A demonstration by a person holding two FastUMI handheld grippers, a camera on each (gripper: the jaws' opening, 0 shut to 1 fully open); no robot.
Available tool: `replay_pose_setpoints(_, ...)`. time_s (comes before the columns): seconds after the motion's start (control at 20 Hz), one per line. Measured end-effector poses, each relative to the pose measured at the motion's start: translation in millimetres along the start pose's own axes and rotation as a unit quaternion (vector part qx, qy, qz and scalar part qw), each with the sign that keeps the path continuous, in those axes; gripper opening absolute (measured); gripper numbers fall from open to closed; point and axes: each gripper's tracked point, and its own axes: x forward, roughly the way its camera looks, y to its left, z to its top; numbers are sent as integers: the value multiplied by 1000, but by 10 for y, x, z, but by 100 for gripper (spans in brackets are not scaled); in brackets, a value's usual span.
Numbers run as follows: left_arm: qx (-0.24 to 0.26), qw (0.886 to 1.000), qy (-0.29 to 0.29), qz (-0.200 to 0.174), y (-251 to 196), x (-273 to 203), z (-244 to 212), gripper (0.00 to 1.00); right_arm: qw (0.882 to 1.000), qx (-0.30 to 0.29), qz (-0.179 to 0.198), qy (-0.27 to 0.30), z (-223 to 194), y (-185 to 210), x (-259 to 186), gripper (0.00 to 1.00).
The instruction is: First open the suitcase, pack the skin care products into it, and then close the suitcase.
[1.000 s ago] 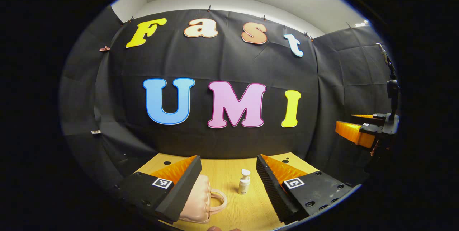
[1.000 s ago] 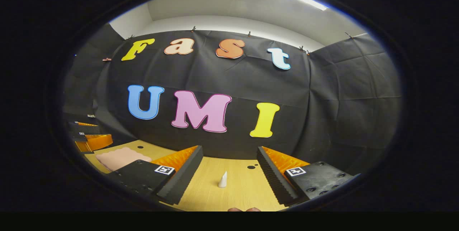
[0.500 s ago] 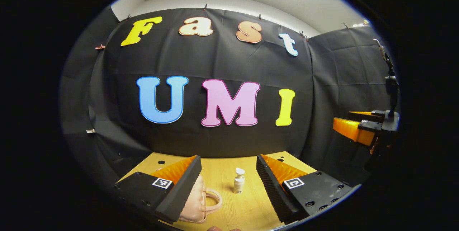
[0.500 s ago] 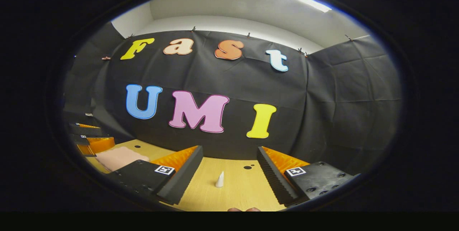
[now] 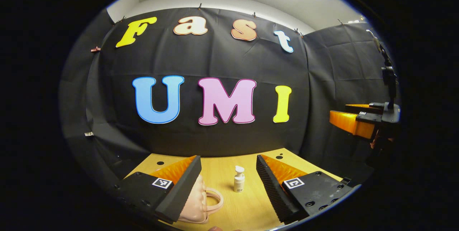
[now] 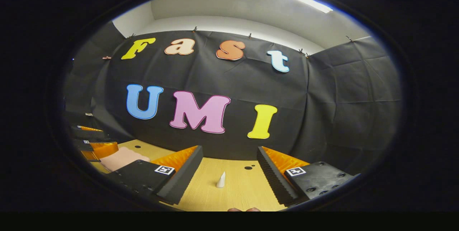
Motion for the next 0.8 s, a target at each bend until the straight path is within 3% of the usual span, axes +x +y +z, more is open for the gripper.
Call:
replay_pose_setpoints(0.4, -30, 999, 40, -10, 7, 181, -404, 97, 1000, 8, 7, -9, 67, 72, 56, 96)
replay_pose_setpoints(0.8, -75, 984, 164, -10, -29, 720, -1395, 97, 999, -1, 41, -11, -60, 40, 222, 96)
